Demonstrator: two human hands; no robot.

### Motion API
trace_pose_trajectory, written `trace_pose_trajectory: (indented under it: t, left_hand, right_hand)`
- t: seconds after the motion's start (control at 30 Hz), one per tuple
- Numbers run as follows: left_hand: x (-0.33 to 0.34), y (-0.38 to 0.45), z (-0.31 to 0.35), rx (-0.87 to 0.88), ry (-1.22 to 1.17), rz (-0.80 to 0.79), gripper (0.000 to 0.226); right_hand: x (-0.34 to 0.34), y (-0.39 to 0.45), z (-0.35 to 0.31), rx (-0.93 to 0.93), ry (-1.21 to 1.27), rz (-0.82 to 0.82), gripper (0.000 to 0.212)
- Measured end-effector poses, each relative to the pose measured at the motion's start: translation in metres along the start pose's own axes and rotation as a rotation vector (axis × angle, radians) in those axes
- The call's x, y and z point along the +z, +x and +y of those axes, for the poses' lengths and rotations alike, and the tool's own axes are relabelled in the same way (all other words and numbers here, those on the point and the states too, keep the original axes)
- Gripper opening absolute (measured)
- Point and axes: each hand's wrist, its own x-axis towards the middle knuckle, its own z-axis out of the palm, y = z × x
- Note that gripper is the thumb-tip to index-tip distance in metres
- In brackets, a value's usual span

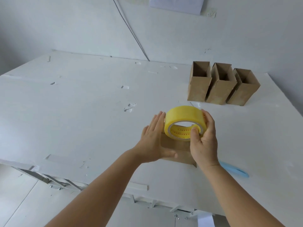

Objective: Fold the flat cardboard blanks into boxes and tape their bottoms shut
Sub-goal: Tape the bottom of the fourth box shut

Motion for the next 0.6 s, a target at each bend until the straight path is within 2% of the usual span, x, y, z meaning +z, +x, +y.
trace_pose_trajectory:
  t: [0.07, 0.13, 0.23, 0.43, 0.6]
  left_hand:
    - [-0.007, 0.015, 0.009, 0.039, -0.045, 0.026, 0.136]
    - [-0.008, 0.021, 0.007, 0.004, -0.049, 0.026, 0.129]
    - [-0.010, 0.024, 0.003, -0.009, -0.014, 0.040, 0.119]
    - [-0.013, 0.029, 0.006, 0.012, 0.076, 0.011, 0.113]
    - [-0.013, 0.028, 0.009, 0.019, 0.156, -0.012, 0.107]
  right_hand:
    - [-0.005, 0.001, -0.006, 0.081, 0.064, -0.078, 0.058]
    - [-0.015, 0.005, -0.013, 0.111, 0.143, -0.189, 0.060]
    - [-0.023, 0.016, -0.018, 0.152, 0.237, -0.298, 0.042]
    - [-0.036, 0.038, -0.017, 0.240, 0.383, -0.385, 0.024]
    - [-0.065, 0.052, -0.016, 0.240, 0.385, -0.383, 0.027]
